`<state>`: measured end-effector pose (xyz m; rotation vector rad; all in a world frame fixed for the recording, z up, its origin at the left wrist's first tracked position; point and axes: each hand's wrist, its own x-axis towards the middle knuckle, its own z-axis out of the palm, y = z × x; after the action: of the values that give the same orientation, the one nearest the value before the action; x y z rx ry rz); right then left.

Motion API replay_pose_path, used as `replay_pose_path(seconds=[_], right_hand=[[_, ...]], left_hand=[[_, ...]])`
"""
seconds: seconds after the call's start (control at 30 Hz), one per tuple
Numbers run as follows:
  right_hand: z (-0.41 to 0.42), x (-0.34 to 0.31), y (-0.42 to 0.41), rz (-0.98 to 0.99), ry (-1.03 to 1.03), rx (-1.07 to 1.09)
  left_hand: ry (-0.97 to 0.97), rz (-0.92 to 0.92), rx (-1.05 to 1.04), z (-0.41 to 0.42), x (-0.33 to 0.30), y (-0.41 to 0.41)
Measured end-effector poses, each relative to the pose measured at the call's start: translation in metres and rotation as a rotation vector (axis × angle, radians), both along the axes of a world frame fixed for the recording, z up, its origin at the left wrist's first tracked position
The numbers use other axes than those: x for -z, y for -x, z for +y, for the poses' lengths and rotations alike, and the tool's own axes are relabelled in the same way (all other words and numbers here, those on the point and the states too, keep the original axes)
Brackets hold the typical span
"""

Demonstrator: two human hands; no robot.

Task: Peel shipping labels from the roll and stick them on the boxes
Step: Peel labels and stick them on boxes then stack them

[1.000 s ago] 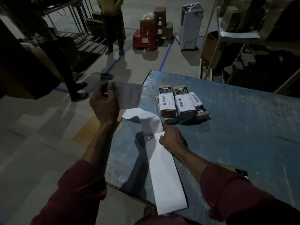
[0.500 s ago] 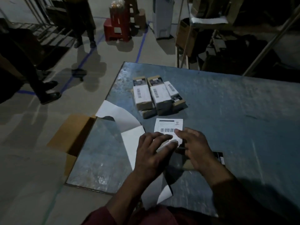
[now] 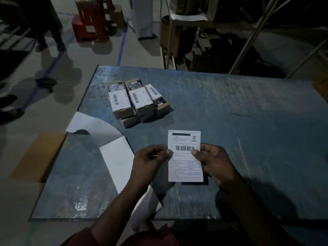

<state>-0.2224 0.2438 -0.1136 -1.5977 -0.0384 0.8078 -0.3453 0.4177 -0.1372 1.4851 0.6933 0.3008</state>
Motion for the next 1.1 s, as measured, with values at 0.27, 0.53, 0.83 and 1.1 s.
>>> replay_pose_path(seconds=[0.27,0.53,0.83,1.1], right_hand=[[-0.025,0.010,-0.007,-0.060,0.091,-0.178],[-0.051,0.027,-0.001,-0.056,0.115,-0.018],[-0.044,0.019,-0.004,-0.116,0.224,0.035],[-0.035,0.024,-0.007,-0.117,0.288,0.061]], left_hand=[[0.100,0.121,-0.137,-0.033,-0.003,0.000],[0.001,0.137,-0.187,-0.042,0.009,0.001],[-0.078,0.280,-0.185,-0.036,0.030,-0.011],[-0.231,0.350,-0.179,-0.036,0.035,-0.019]])
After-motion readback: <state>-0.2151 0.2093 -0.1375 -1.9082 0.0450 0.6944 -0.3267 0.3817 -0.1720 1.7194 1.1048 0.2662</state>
